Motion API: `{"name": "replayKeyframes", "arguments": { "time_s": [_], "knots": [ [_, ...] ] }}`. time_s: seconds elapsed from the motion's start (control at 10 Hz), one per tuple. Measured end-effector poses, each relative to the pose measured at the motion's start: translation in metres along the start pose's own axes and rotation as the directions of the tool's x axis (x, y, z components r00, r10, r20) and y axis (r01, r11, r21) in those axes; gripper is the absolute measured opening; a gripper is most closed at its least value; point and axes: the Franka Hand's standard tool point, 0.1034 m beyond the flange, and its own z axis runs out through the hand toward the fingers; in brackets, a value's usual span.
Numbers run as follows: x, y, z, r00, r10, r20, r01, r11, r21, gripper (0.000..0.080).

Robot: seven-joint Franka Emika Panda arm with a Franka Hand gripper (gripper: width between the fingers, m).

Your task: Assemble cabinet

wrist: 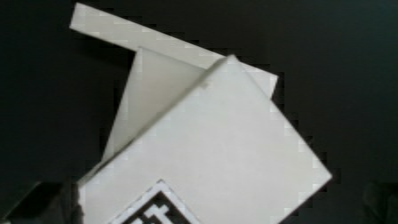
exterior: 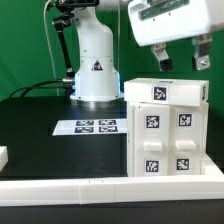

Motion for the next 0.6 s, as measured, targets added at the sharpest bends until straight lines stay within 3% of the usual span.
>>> {"name": "replayKeyframes", "arguments": {
  "time_s": [0.1, 0.4, 0.6],
  "knots": [
    [-0.0021, -0.0003, 0.0009, 0.989, -0.148, -0.003, 0.148, 0.989, -0.026, 0.0797],
    [-0.0003, 0.0002, 0.0014, 0.931, -0.366, 0.001, 0.366, 0.930, -0.028, 0.0797],
    [0.0009, 0.0012, 0.0016, 0.838, -0.545, 0.000, 0.545, 0.837, -0.042, 0.0797]
  ]
}}
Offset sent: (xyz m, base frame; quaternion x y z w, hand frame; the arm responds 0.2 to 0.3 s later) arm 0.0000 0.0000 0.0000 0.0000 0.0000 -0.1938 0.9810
